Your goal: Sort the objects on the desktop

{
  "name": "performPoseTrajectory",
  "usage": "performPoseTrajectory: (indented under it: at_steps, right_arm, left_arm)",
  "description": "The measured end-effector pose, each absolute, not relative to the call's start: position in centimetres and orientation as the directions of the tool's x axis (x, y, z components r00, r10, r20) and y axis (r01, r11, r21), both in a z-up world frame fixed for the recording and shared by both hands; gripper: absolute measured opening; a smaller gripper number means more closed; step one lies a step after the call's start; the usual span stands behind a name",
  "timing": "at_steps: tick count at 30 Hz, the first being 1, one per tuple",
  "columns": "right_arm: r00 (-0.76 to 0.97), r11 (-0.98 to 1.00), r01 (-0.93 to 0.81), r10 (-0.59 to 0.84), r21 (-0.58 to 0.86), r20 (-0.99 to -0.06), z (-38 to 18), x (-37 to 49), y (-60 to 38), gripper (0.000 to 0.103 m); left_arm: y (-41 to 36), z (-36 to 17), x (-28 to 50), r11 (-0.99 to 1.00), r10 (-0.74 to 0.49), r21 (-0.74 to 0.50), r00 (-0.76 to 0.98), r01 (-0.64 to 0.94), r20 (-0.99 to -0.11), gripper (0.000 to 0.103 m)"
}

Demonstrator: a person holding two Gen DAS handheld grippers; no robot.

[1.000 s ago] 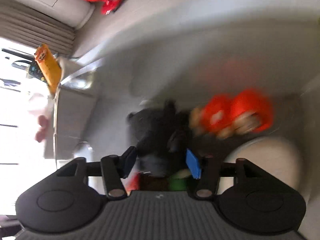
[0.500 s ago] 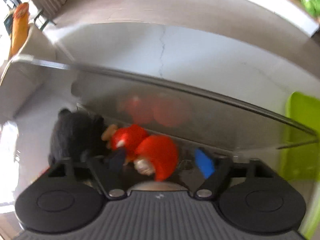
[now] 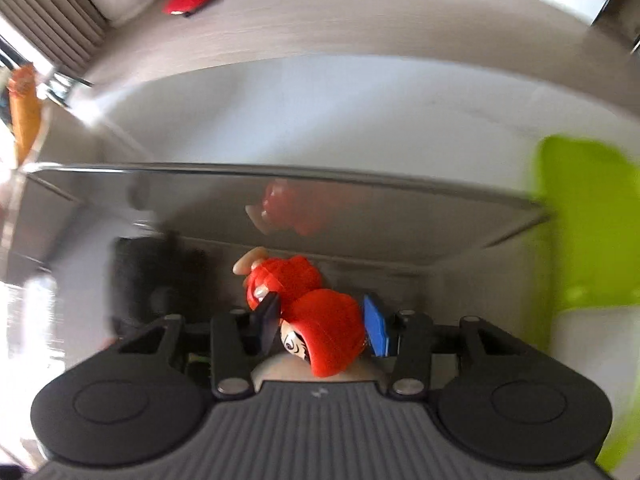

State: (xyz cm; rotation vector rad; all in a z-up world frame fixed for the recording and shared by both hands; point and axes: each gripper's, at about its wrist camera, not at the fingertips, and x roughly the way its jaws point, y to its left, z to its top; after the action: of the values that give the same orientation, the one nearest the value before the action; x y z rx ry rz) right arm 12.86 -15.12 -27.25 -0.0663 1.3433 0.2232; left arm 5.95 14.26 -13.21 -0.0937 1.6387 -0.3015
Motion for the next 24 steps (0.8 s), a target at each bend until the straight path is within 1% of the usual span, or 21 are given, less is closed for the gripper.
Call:
performPoseTrajectory:
  at_steps: [2,5,6,7,9,10,13,16,18,22,24]
  right_arm:
    - [0.220,0.976,-0.215,0.068,0.020,-0.973,-27.0,12.7,-15.4,0.048]
    - [0.236,0.970,-0.244,0.035,-0.025,-0.971,-27.8,12.6,-14.7,0.048]
    - [0.243,0.967,-0.252,0.027,-0.036,-0.970,-28.0,12.5,-14.6,0.044]
    - [0.244,0.970,-0.242,0.033,-0.028,-0.969,-28.0,12.5,-14.6,0.037]
    - [0.248,0.975,-0.221,0.052,-0.005,-0.967,-27.9,12.4,-14.9,0.045]
    - [0.255,0.977,-0.211,0.089,0.034,-0.963,-27.3,12.2,-15.4,0.047]
    - [0.280,0.971,-0.183,0.199,0.152,-0.939,-25.1,11.1,-17.1,0.049]
    - [0.330,0.958,-0.165,0.279,0.236,-0.902,-22.6,9.7,-19.0,0.058]
    - [0.379,0.955,-0.184,0.286,0.231,-0.880,-20.8,8.8,-20.2,0.059]
    - [0.452,0.956,-0.225,0.275,0.190,-0.848,-18.1,7.8,-22.7,0.058]
    - [0.494,0.960,-0.212,0.265,0.181,-0.828,-16.9,7.6,-24.3,0.058]
  left_arm:
    - [14.3,-12.7,5.8,0.964,-0.228,-0.237,-0.086,0.117,-0.970,0.099]
    - [13.9,-11.5,5.6,0.968,-0.201,-0.210,-0.074,0.137,-0.977,0.099]
    - [13.6,-11.1,5.5,0.968,-0.191,-0.199,-0.069,0.150,-0.979,0.099]
    - [13.4,-10.6,5.3,0.968,-0.180,-0.189,-0.063,0.164,-0.982,0.099]
    - [12.7,-9.4,5.1,0.967,-0.161,-0.167,-0.045,0.194,-0.986,0.099]
    - [12.3,-8.8,5.1,0.965,-0.156,-0.160,-0.034,0.206,-0.987,0.099]
    - [10.7,-7.0,5.3,0.959,-0.159,-0.154,0.002,0.238,-0.987,0.099]
    - [8.5,-6.5,6.0,0.950,-0.172,-0.163,0.010,0.267,-0.985,0.099]
    - [7.0,-6.9,6.3,0.943,-0.172,-0.163,0.005,0.289,-0.985,0.099]
    - [4.0,-8.5,6.9,0.924,-0.223,-0.224,-0.039,0.311,-0.974,0.099]
    - [2.8,-10.2,7.5,0.886,-0.325,-0.343,-0.110,0.312,-0.939,0.099]
